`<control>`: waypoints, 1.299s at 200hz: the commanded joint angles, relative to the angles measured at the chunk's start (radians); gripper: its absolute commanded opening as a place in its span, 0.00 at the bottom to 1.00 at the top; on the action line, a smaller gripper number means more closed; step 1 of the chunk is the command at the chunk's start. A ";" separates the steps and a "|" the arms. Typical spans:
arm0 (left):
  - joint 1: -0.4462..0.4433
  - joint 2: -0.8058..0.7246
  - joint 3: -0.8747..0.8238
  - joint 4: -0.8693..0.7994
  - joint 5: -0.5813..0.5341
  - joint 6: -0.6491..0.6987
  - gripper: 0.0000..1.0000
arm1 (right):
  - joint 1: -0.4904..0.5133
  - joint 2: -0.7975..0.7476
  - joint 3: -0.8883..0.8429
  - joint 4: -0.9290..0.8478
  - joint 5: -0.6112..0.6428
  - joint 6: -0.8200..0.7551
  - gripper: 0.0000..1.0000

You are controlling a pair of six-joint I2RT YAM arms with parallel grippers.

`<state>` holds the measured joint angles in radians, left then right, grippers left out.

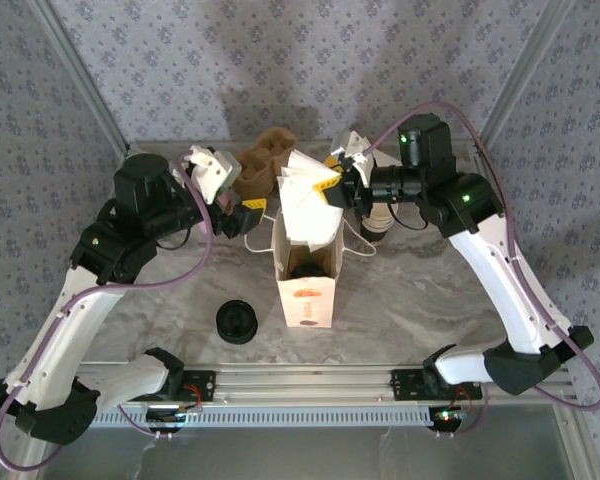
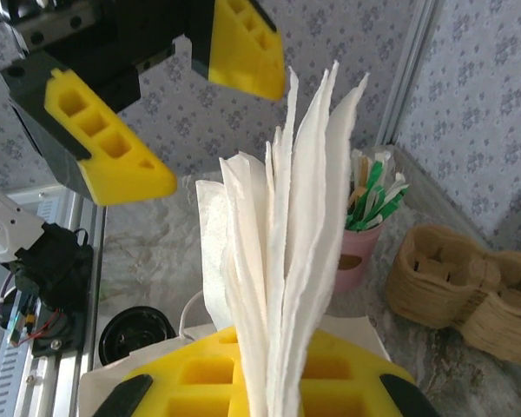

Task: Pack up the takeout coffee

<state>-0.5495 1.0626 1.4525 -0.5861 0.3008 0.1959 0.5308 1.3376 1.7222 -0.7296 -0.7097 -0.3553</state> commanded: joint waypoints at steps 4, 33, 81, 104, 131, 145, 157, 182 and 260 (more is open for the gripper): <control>0.009 -0.004 0.007 0.047 -0.004 -0.013 0.92 | 0.007 -0.002 -0.016 0.006 -0.002 -0.032 0.00; 0.013 -0.005 0.001 0.048 -0.002 -0.015 0.92 | 0.009 0.014 -0.034 -0.001 0.001 -0.050 0.00; 0.018 -0.004 -0.007 0.054 0.001 -0.016 0.92 | 0.023 0.044 -0.049 0.016 0.021 -0.082 0.00; 0.022 -0.001 -0.008 0.054 0.003 -0.016 0.92 | 0.029 0.055 -0.057 0.018 0.022 -0.091 0.00; 0.026 0.001 -0.012 0.056 0.008 -0.018 0.92 | 0.033 0.058 -0.077 0.018 0.021 -0.096 0.00; 0.026 0.003 -0.015 0.058 0.012 -0.019 0.92 | 0.034 0.060 -0.089 0.025 0.024 -0.097 0.00; 0.027 0.005 -0.016 0.061 0.013 -0.020 0.92 | 0.034 0.061 -0.103 0.039 0.028 -0.099 0.00; 0.026 0.011 -0.017 0.065 0.020 -0.024 0.92 | 0.034 0.060 -0.123 0.079 0.055 -0.113 0.00; 0.031 0.032 -0.017 0.069 0.027 -0.025 0.92 | 0.035 0.065 -0.167 0.178 0.078 -0.140 0.00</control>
<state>-0.5240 1.0908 1.4307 -0.5472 0.3035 0.1814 0.5591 1.3972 1.5730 -0.5934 -0.6350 -0.4732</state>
